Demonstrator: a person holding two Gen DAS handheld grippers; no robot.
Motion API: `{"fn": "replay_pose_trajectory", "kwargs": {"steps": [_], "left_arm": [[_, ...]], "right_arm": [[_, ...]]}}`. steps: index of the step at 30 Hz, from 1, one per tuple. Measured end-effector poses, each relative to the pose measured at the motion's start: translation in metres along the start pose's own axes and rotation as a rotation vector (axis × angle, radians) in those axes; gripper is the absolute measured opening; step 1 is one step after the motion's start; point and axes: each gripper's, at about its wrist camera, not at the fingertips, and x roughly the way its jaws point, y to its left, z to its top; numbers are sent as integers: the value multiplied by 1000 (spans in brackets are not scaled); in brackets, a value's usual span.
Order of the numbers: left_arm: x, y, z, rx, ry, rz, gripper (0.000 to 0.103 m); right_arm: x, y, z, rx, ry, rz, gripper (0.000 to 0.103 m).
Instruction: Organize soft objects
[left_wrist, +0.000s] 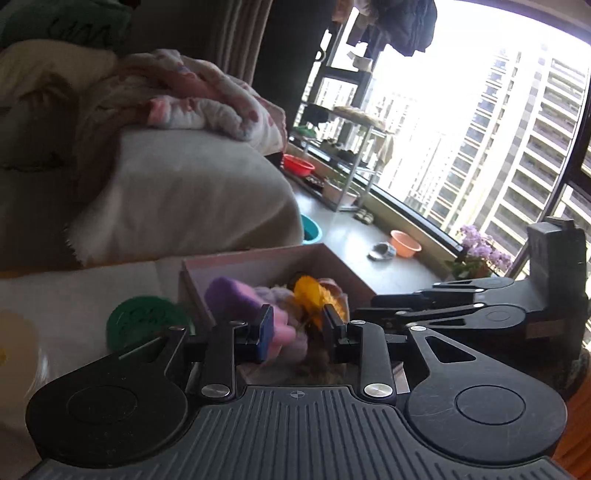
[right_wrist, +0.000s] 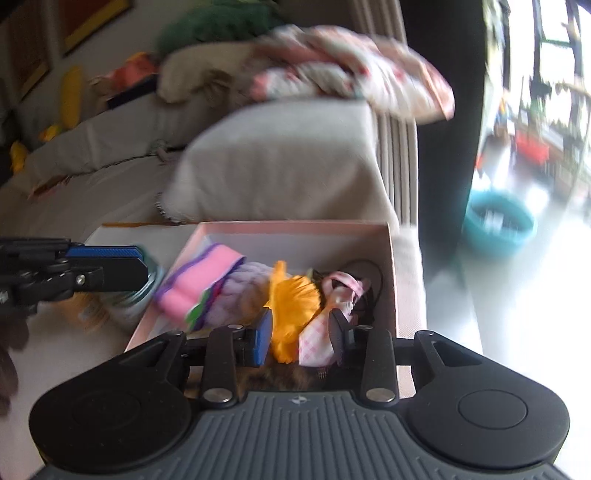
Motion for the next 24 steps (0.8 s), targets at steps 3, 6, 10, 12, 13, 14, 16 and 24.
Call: {"fn": "replay_pose_trajectory", "kwargs": {"steps": [3,6,10,12,13,14,16,24], "left_arm": [[-48,-11,-44,43,-22,76,31],[-70,-17,-89,107,8,205,32],[-88,-1,-137,21,59,344,32],[-94,3,-152,-30,71,393,31],[-95,3,-158,-43,77,401,31],[-91,1,-161,-45,83,410,31],[-83,-6,-164,-28,80,420,35],[-64,-38,-170,4,29,473,71]], "right_arm": [[-29,20,-25,-41,-59,1,49],[-50,44,-56,-68,-103,-40,62],[-47,77,-90,-62,-55,-75,70],[-35,88,-101,-24,10,-65,70],[-27,93,-105,-12,35,-66,70],[-21,96,-108,-8,53,-81,70],[-8,100,-115,-6,86,-117,71],[-4,83,-125,70,51,-206,103]]}}
